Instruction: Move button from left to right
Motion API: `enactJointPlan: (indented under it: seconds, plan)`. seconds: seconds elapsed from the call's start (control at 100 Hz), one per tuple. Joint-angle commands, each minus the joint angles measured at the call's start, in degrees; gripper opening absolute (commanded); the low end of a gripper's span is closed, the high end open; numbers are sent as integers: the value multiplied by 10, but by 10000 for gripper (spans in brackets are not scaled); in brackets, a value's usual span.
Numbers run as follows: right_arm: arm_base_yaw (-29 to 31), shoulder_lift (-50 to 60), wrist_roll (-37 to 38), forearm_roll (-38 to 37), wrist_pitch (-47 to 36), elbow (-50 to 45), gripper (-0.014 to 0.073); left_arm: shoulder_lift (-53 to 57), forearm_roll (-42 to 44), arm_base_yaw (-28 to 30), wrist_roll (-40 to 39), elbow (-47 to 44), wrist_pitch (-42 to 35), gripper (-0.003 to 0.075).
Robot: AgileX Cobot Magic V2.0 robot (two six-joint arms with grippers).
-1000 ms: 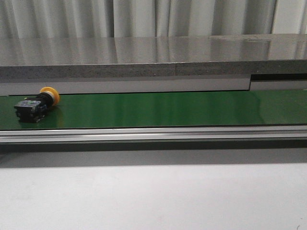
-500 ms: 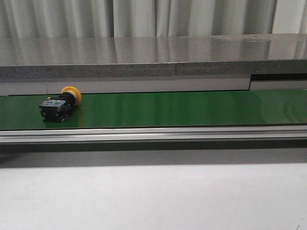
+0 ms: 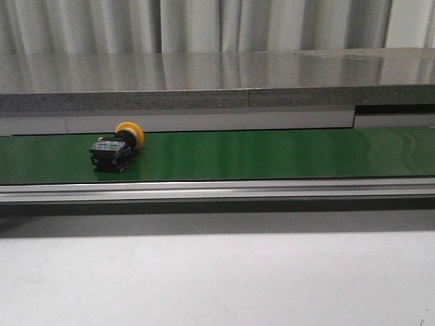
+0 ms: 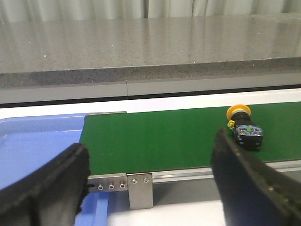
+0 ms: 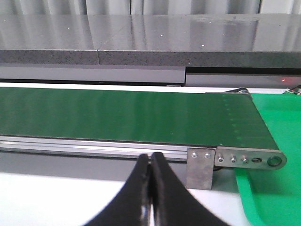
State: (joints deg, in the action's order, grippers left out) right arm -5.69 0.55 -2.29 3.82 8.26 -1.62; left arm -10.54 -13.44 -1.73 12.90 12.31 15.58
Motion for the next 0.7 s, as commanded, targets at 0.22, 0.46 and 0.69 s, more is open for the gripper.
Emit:
enactJointPlan:
  seconds: [0.22,0.46,0.69]
  plan:
    - [-1,11,-1,-4,-45,9,-67,-5,-8,-4,1,15,-47,18]
    - [-1,12,-1,-4,-47,9,-67,-5,-8,-4,1,15,-47,-20]
    - [-1,12,-1,-4,-49,9,-67,-5,-8,-4,1,15,-47,-20]
